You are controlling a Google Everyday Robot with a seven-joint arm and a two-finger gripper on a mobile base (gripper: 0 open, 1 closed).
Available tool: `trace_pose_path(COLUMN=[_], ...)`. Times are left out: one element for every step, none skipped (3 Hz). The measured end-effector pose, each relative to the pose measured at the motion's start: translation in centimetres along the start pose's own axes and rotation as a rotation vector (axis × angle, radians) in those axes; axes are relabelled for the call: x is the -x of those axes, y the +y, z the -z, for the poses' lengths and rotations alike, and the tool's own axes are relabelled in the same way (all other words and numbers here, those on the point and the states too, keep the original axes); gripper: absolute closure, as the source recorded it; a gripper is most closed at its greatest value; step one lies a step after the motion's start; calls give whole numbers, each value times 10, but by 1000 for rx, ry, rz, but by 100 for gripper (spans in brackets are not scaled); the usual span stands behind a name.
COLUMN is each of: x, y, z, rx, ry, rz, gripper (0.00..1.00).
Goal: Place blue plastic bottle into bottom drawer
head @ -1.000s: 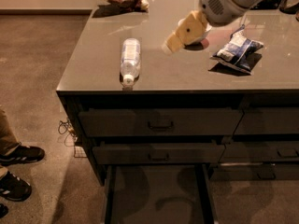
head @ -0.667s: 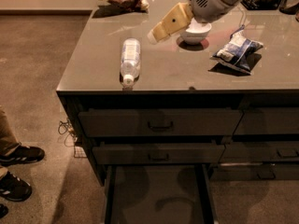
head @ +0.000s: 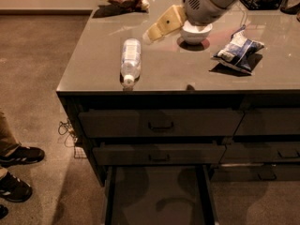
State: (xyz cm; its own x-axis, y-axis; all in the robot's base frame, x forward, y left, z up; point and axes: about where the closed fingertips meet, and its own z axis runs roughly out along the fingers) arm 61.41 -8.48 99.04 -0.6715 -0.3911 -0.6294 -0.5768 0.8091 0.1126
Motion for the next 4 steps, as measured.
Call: trace_pose_path(x=[7,18,31,41], y=[1,-2,1,8], z=[-40,-74,-103,-132], rx=[12,4,-25,-58], ry=[28,60,103,162], rz=[-141,-301,-422,-470], gripper=[0,0,0,0])
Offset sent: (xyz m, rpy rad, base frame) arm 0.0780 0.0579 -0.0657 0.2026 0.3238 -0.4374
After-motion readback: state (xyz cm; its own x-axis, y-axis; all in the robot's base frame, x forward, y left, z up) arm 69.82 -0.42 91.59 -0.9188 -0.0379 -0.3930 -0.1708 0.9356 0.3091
